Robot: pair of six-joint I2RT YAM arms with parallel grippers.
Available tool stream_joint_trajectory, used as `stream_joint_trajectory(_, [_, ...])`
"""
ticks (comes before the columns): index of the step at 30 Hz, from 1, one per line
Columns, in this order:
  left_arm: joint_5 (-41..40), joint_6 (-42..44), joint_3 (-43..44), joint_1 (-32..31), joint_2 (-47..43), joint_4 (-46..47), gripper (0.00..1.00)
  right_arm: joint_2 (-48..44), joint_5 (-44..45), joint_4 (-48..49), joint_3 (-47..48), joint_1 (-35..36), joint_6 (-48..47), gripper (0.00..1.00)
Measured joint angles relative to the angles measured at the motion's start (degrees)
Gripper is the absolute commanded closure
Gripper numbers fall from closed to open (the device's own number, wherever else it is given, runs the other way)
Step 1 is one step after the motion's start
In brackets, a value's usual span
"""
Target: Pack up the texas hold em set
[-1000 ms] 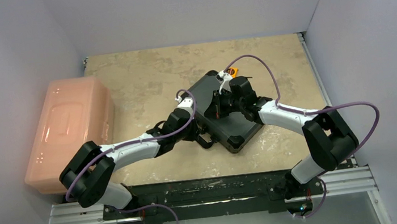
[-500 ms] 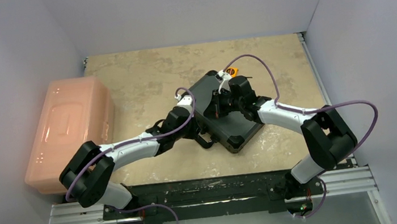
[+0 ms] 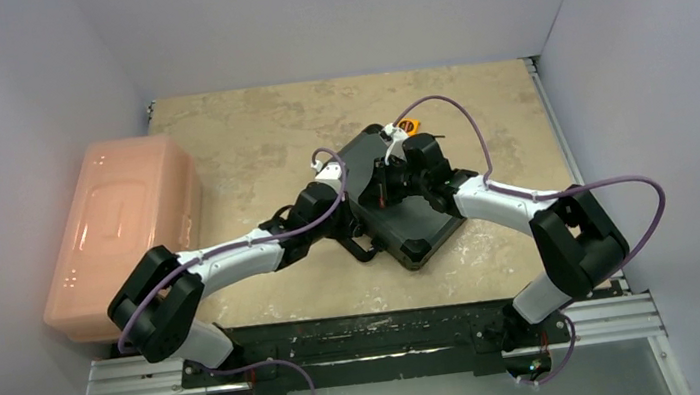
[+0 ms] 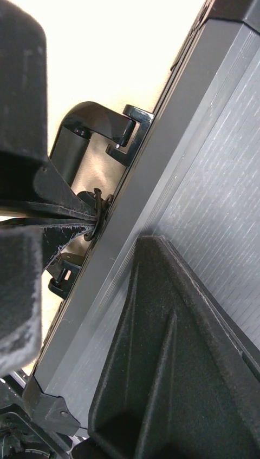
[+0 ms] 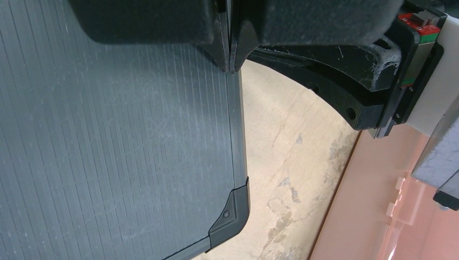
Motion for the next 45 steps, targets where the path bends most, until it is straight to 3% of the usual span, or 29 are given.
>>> stream_joint_trajectory(26, [-2.58, -0.20, 0.44, 0.26, -0.55, -4.02, 1.00, 0.35, -0.02, 0.22, 0.26, 0.04, 0.00, 1.00])
stream_joint_trajectory(45, [-3.17, -0.74, -4.50, 0.26, -2.60, -5.46, 1.00, 0.72, 0.00, 0.22, 0.61, 0.04, 0.00, 1.00])
